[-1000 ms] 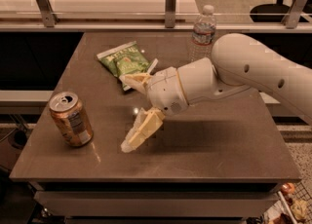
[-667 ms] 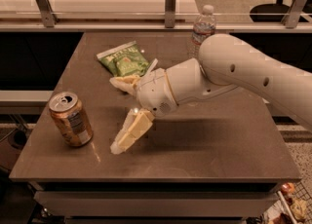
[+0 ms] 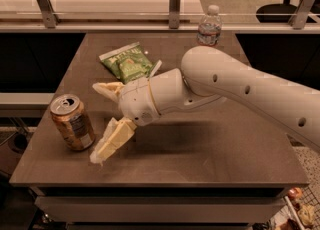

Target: Pick orange can

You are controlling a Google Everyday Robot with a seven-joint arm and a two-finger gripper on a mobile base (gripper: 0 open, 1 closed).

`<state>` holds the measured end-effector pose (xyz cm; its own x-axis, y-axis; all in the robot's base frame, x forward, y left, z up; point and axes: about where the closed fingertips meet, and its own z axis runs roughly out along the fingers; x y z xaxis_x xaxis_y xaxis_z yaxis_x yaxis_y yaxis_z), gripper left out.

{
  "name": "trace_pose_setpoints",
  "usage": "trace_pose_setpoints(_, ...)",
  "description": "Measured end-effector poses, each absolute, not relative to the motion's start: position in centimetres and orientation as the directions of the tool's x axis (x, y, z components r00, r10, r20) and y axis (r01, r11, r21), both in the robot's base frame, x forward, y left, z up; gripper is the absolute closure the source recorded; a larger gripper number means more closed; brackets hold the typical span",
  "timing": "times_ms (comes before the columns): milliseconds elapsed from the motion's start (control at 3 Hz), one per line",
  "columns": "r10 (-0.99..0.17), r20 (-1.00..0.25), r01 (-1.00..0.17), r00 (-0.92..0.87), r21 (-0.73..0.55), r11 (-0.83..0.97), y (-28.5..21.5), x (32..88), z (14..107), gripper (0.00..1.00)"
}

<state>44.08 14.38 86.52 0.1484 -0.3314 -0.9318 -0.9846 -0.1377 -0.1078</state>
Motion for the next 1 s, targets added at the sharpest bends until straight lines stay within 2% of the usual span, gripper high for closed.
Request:
trace_pose_setpoints(667,-0.302,-0.939,-0.984,0.163,-0.133,-0.117,16.9,42.9,86.9,0.0)
trace_pose_setpoints(1000,-0.302,-0.939,-0.983,0.166,-0.135,-0.121,17.0,42.7,87.0,0.17)
